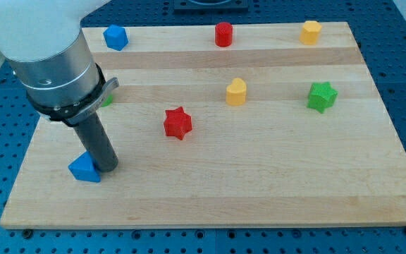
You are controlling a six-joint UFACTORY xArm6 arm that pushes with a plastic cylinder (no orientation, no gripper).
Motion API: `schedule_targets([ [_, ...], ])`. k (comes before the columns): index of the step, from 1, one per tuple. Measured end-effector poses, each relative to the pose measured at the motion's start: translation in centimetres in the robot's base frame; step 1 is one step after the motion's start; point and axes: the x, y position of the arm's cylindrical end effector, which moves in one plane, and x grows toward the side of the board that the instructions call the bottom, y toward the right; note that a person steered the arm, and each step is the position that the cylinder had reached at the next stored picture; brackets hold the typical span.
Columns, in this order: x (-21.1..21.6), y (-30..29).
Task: Move the yellow heart parallel to the right of the blue triangle
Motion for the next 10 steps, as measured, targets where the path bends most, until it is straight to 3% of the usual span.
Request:
schedule_targets([
  [2,-1.1,0.0],
  [6,-11.9,5.0],
  [10,-18.9,19.2],
])
